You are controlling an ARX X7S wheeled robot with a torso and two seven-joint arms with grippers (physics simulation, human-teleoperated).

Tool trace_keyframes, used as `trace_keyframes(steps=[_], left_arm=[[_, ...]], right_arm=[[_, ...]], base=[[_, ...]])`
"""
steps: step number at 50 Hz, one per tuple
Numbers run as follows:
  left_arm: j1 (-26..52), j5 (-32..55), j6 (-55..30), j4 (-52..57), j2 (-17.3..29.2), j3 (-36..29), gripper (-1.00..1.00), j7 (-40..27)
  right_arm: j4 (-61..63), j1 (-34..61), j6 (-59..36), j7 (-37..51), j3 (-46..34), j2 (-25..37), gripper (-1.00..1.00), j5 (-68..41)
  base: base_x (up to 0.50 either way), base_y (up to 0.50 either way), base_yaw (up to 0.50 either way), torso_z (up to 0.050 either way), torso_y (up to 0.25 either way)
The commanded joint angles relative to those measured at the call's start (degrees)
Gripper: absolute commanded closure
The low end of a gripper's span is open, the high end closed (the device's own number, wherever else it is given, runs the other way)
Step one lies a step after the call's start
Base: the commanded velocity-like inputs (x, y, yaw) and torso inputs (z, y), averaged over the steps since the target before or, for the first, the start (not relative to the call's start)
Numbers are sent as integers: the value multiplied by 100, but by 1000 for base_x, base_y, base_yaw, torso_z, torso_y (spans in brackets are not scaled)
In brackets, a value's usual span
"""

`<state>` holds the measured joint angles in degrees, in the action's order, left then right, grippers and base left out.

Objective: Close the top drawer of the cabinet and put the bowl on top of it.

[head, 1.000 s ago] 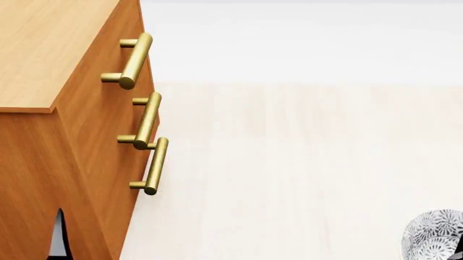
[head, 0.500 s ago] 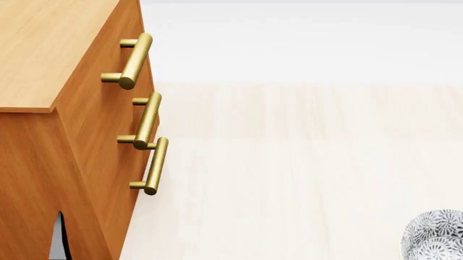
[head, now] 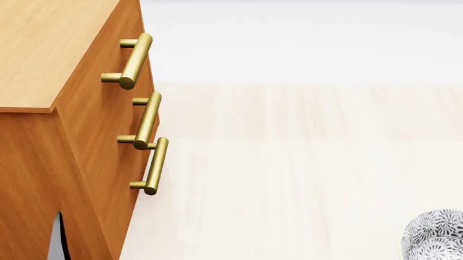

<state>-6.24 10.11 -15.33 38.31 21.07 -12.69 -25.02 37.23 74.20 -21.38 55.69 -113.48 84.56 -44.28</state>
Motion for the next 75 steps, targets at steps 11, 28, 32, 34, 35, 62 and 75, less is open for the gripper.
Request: trace_keyframes(steps=[11, 28, 32, 34, 35, 62, 75], left_arm=[[37, 4, 33, -83, 13, -46, -100, -22], [60, -35, 72, -165, 13, -128, -100, -41], [63, -40, 111, -215, 10, -141, -100, -39], [64, -37, 115, -225, 8, -142, -100, -40], [66, -39, 114, -225, 7, -151, -100, -40], [98, -39, 140, -283, 22, -209, -100, -79], [111, -29, 158, -321, 34, -223, -100, -89]], right_arm=[[-526, -456, 379, 95, -215, -543, -100, -17], [-1206, -942, 1072, 185, -338, -831, -100, -73], [-1347, -1016, 1174, 188, -341, -898, -100, -105], [-1425, -1059, 1231, 189, -343, -945, -100, -123], [-1468, -1077, 1261, 184, -341, -967, -100, -131], [-1954, -1254, 1515, 88, -270, -1234, -100, -266], [-2271, -1366, 1669, 20, -219, -1432, -100, -355]], base=[[0, 0, 0, 0, 0], [0, 0, 0, 0, 0], [0, 0, 0, 0, 0], [0, 0, 0, 0, 0], [0, 0, 0, 0, 0], [0, 0, 0, 0, 0], [0, 0, 0, 0, 0]])
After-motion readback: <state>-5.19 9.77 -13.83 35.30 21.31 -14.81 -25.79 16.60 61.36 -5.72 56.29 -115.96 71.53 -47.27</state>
